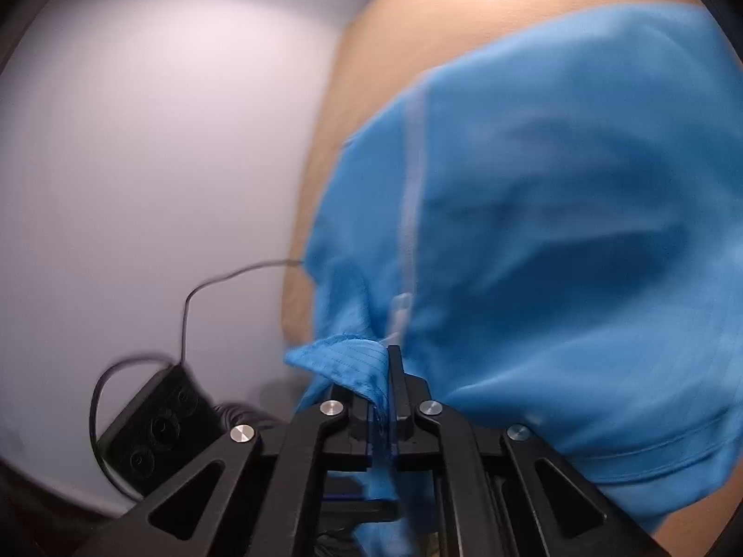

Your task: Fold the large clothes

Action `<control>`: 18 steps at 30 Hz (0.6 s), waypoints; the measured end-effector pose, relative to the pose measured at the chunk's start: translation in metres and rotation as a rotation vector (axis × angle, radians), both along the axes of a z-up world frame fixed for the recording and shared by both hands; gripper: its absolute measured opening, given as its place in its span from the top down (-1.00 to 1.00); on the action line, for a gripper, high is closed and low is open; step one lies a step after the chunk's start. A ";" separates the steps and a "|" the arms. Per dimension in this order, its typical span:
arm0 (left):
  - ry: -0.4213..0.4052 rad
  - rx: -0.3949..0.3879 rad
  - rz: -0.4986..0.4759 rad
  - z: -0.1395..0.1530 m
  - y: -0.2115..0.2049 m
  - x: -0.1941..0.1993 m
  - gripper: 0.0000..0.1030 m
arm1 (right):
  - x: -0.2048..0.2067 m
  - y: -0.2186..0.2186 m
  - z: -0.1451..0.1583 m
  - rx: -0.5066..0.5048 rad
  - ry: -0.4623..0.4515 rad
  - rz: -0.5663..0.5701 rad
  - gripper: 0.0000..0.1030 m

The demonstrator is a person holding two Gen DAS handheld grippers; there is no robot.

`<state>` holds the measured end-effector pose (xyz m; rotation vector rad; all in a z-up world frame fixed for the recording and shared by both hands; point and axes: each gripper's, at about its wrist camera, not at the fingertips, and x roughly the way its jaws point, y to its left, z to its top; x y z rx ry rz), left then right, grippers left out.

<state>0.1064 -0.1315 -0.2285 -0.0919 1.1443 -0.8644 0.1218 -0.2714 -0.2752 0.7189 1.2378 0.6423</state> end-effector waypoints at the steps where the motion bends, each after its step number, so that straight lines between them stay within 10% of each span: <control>1: 0.005 0.001 -0.001 -0.001 0.001 0.000 1.00 | 0.000 0.000 0.003 -0.082 -0.025 -0.003 0.98; 6: 0.011 -0.012 -0.038 0.000 -0.001 -0.005 1.00 | -0.012 0.021 0.034 -0.492 -0.209 0.006 0.57; 14: 0.016 -0.061 -0.020 0.026 0.030 -0.005 1.00 | -0.035 0.005 0.074 -0.592 -0.315 -0.078 0.56; 18: -0.064 -0.017 0.147 0.042 0.089 0.001 0.56 | -0.068 -0.004 0.093 -0.532 -0.343 -0.083 0.35</control>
